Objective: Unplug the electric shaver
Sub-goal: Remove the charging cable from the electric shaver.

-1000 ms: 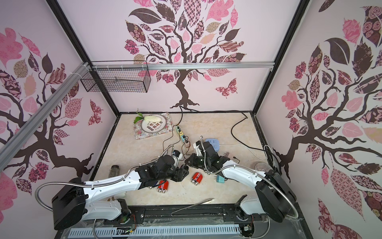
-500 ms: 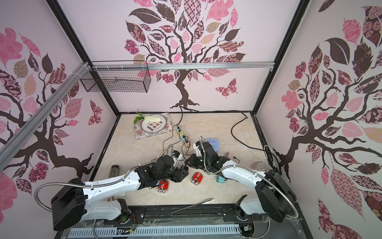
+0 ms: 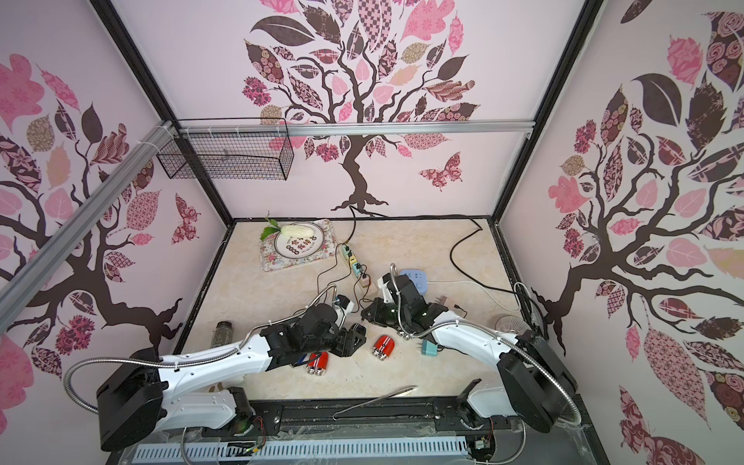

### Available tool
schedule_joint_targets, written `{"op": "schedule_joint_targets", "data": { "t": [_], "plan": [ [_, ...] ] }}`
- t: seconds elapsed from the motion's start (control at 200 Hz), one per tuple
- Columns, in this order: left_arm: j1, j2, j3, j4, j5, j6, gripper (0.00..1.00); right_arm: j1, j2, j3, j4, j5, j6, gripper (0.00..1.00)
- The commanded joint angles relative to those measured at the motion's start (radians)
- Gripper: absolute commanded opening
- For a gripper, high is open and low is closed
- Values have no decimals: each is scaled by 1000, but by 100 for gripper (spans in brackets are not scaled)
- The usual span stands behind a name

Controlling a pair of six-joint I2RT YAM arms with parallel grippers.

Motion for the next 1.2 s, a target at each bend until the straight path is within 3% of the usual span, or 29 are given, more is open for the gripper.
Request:
{"op": "schedule_joint_targets", "data": {
  "t": [0.0,0.8,1.195],
  "plan": [
    [3,-21,-19,16,15,19,15,-11,7,39,-4,17,-4,8],
    [-1,51,2,-31,6,30,15,-111,-78,-33,-52,23,-25,8],
    [-79,159,95,-125,-122,54,16,-119,-86,-94,-70,66,-33,8]
  ]
}}
